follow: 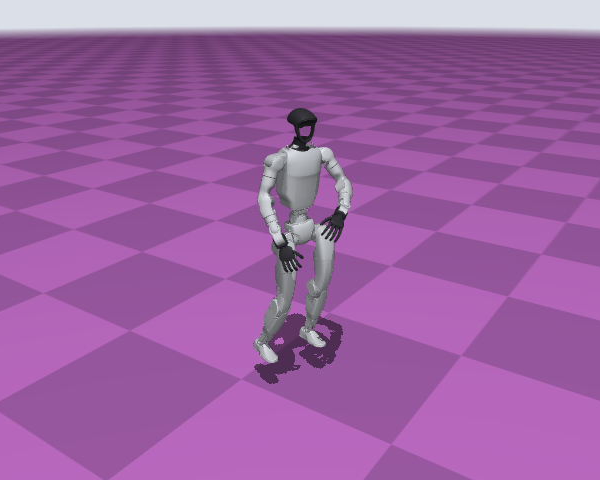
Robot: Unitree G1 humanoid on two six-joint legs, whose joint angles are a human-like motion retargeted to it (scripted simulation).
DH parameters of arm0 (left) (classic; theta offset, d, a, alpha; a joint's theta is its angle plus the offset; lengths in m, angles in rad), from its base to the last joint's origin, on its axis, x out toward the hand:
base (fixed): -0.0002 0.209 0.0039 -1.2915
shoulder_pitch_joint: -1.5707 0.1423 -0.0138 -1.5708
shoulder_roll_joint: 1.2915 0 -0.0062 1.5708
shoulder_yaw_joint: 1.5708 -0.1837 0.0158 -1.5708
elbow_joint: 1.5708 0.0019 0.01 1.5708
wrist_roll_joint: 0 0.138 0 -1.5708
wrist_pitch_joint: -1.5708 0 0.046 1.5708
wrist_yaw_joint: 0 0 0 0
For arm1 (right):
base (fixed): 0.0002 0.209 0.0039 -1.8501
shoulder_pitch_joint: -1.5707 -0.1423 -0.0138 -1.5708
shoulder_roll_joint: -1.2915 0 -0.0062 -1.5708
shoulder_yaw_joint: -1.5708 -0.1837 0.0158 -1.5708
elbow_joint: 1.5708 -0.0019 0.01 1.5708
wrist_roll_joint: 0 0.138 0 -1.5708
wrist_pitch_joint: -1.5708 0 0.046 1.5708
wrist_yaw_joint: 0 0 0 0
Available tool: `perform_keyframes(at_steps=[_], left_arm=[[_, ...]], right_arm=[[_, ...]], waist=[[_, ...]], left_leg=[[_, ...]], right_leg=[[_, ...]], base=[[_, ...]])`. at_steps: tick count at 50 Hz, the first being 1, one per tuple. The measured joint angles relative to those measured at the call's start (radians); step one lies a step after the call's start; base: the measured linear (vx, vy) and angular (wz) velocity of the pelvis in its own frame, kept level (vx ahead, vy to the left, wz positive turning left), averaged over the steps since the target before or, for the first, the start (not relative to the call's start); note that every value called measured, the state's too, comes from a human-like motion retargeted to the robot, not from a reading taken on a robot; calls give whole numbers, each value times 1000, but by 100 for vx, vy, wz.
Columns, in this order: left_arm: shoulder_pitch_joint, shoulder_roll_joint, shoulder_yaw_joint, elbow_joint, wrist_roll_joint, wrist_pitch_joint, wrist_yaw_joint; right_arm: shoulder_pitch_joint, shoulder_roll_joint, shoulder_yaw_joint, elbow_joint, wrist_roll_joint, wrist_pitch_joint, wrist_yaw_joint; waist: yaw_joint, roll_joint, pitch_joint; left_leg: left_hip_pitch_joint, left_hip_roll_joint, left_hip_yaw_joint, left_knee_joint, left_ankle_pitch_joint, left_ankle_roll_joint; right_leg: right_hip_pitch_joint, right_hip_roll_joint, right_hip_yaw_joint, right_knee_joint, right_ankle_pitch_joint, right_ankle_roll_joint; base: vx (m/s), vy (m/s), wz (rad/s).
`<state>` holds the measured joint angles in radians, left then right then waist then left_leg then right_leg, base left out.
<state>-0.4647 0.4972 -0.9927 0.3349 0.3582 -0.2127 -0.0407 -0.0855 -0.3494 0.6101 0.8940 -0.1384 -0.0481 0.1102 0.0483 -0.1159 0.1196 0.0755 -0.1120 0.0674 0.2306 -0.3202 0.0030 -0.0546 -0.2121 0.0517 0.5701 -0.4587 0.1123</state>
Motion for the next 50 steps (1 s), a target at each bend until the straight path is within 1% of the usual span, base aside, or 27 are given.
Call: perform_keyframes(at_steps=[12, 33, 50], left_arm=[[-58, 9, -70, -15, 34, -18, 13], [-134, 34, -158, -62, 87, -66, 4], [-189, 72, -219, -124, 50, -90, -23]], right_arm=[[11, -9, -7, -16, -2, -3, -32], [18, -22, -2, -32, -45, -15, -30], [28, -27, -14, -56, 1, -17, -12]], waist=[[-8, -1, -12], [-12, -6, -27], [-20, -12, -30]], left_leg=[[-14, -6, 2, 11, -2, 1], [-25, -17, 13, 21, -4, 2], [-21, -18, 25, 13, -4, 2]], right_leg=[[-13, -8, -1, 17, -5, -3], [-32, -19, 6, 41, -14, -3], [-39, -19, 18, 51, -14, -1]], base=[[0, 0, 0], [0, 0, 0], [0, 0, 0]])
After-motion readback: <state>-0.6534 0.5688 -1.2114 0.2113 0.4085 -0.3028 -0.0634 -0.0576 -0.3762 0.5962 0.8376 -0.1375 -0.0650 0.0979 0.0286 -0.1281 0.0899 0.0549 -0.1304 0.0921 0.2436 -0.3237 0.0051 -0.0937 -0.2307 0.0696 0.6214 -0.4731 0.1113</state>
